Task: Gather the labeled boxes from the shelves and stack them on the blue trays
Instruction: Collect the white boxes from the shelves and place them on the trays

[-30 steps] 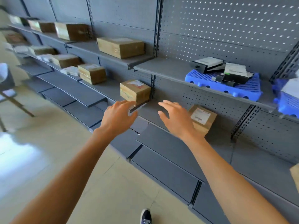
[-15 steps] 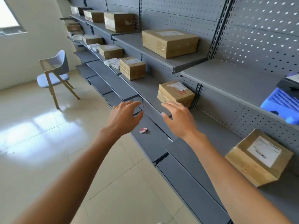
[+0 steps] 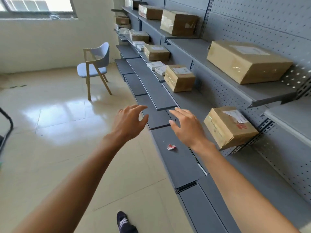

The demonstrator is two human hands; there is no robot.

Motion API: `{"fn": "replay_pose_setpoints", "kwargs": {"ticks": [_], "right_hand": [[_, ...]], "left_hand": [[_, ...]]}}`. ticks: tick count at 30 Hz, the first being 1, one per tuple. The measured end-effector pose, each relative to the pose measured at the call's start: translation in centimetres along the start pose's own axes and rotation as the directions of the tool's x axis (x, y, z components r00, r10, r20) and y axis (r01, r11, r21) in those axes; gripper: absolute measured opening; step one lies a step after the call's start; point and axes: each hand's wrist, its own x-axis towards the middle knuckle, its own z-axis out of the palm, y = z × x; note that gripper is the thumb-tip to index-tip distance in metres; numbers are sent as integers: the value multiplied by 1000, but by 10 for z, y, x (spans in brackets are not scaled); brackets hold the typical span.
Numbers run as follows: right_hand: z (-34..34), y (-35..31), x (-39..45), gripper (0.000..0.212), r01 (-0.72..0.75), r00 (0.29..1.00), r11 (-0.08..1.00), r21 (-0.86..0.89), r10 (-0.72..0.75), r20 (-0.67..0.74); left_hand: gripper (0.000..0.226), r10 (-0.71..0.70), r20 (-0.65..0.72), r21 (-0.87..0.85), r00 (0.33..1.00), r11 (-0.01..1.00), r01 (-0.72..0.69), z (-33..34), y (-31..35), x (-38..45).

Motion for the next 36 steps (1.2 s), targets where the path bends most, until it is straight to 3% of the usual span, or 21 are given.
{"fn": "replay_pose_setpoints", "kwargs": {"ticks": [6,14,20,36], "right_hand": [[41,-41,103,44,36,997,999,0,-36,62],[83,-60,190,45,-28,996,999,29,26,88],[116,-36,245,50,-81,984,996,30,75,161],[157,38,463,48,-92,992,987,134,79,102]], "left_hand": [[42,-33,18,-7,999,999,33,-10,-85,70],[37,2,15,-9,1000,1000,-2,-6,-154,152],[37,1,53,-28,999,1000,0,25,-183,211],[40,-29,104,50,994,998,24,75,-236,418]]}}
